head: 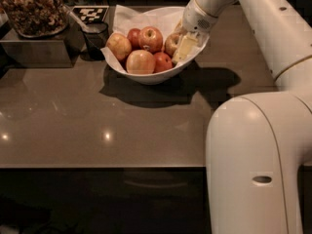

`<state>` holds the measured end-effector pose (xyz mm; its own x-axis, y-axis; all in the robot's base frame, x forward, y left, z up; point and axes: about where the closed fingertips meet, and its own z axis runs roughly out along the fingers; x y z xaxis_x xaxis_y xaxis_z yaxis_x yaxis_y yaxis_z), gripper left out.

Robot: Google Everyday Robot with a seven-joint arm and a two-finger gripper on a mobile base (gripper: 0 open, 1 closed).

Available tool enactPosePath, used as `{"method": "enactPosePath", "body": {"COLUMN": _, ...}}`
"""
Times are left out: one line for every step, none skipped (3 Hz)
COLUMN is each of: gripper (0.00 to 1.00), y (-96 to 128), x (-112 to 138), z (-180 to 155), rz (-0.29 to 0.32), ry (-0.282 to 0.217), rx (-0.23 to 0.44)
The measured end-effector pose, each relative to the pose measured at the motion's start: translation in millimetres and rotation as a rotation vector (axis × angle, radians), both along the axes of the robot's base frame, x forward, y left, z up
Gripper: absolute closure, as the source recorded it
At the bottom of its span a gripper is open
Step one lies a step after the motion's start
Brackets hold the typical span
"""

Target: Pick apple from white bowl

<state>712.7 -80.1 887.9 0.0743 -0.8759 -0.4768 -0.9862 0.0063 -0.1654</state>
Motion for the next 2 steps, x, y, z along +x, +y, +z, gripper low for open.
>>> {"method": "enactPosePath", "body": {"gripper": 0.90, "y": -0.5, "x": -1.9, "z": 1.4, "rz": 0.007, "ry": -0.007, "rx": -0.009}}
{"method": "enactPosePath", "body": {"gripper": 1.00, "y": -0.9, "x": -2.4, "z": 2.1, "rz": 0.007, "ry": -0.008, "rx": -0.010}}
